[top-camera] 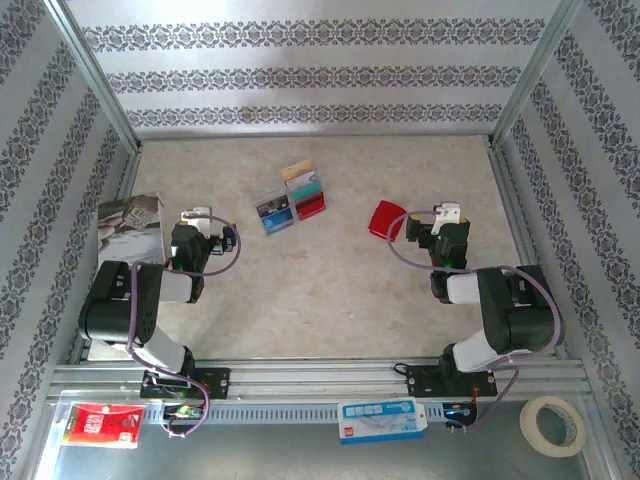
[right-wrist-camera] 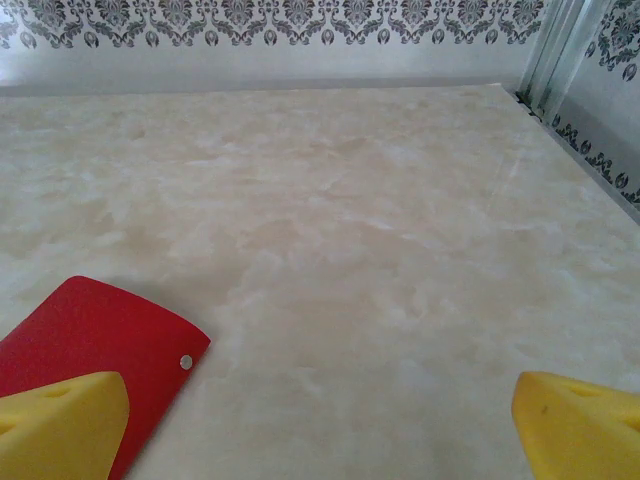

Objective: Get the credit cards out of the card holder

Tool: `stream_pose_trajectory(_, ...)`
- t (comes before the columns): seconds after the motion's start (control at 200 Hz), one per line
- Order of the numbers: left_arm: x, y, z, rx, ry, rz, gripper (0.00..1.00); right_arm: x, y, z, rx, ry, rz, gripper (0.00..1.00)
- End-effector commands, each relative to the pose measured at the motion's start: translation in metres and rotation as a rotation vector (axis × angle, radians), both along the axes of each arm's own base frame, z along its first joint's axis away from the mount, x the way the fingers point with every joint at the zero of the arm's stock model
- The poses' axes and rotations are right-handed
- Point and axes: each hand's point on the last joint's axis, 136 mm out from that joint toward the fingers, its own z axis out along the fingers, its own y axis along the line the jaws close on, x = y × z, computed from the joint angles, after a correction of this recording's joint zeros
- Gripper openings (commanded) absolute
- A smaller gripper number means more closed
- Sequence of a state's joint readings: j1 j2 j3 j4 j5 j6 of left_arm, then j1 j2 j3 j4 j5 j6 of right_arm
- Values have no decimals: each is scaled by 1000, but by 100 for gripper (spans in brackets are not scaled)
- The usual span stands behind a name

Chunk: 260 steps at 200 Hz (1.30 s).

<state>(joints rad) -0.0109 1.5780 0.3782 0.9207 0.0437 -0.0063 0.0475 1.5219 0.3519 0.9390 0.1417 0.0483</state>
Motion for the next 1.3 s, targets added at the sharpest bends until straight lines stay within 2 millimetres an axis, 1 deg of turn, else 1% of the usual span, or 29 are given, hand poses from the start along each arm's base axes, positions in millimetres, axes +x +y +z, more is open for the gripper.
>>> stream_pose_trajectory(0.0,5,8,3,13,-15,20,100,7,-2,9,-1,-31,1,98)
stream_pose_trajectory(1.014,5,8,4,15,-18,24,100,6,-3,9,1,-31,2,98)
stream_pose_trajectory(1.064,5,8,4,14,-16,21,100,5,0,9,2,-33,18,98)
stream_pose_trajectory(1.119,6,4,3,14,7,-7,100,4,6,13,-5,-52,58,98)
stream_pose_trajectory(1.194,7,2,12,13,23,-14,100,2,6,21,-6,-63,53,98)
stream_pose_trajectory(1.294,7,13,23,18,11,52,100,-4,2,36,-16,-79,21,98)
